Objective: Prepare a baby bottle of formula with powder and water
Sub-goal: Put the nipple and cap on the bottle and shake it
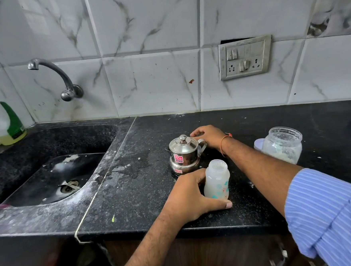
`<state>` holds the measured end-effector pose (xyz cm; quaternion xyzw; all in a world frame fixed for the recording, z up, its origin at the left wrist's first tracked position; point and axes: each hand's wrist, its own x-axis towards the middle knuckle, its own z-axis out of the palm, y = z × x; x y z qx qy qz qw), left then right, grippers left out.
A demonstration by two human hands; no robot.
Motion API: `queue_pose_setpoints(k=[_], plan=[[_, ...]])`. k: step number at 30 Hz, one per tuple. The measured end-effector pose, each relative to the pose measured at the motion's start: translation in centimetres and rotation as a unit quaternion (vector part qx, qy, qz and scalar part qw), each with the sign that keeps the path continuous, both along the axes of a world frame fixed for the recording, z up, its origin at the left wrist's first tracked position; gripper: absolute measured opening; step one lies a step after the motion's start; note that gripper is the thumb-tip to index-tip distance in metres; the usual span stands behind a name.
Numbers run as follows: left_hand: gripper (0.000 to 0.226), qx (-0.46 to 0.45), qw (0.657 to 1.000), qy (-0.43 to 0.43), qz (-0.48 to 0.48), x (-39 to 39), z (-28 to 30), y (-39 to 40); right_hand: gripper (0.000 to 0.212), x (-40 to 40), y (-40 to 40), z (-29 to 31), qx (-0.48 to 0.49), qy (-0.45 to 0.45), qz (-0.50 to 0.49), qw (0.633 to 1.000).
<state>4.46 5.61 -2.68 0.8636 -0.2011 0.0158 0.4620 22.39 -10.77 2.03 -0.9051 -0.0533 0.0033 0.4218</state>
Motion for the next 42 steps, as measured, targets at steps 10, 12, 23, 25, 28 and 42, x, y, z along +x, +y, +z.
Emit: queue_pose_setpoints(k=[10, 12, 23, 25, 28, 42], plan=[[0.072, -0.002, 1.000, -0.003, -0.004, -0.1, 0.1, 0.1, 0.014, -1.5, -1.8, 0.8, -0.061, 0.036, -0.015, 0.997], [0.074, -0.005, 1.000, -0.003, -0.007, -0.1, 0.1, 0.0, 0.020, -2.4, -2.5, 0.8, -0.039, 0.025, -0.023, 0.999], [0.073, -0.026, 0.999, 0.013, -0.014, 0.0, -0.1, -0.1, 0.048, -8.6, -6.4, -1.5, 0.160, -0.163, -0.075, 0.971], [0.075, -0.026, 0.999, 0.017, -0.014, 0.1, -0.1, -0.1, 0.043, -9.6, -6.5, -1.5, 0.171, -0.196, -0.084, 0.962], [0.074, -0.022, 1.000, 0.018, -0.014, 0.1, 0.0, -0.2, 0.041, -10.9, -6.4, -1.4, 0.194, -0.237, -0.089, 0.948], [0.068, -0.017, 1.000, 0.008, -0.019, -0.3, 0.6, -0.2, 0.051, -15.4, -6.8, 3.0, 0.335, -0.188, 0.050, 0.922]])
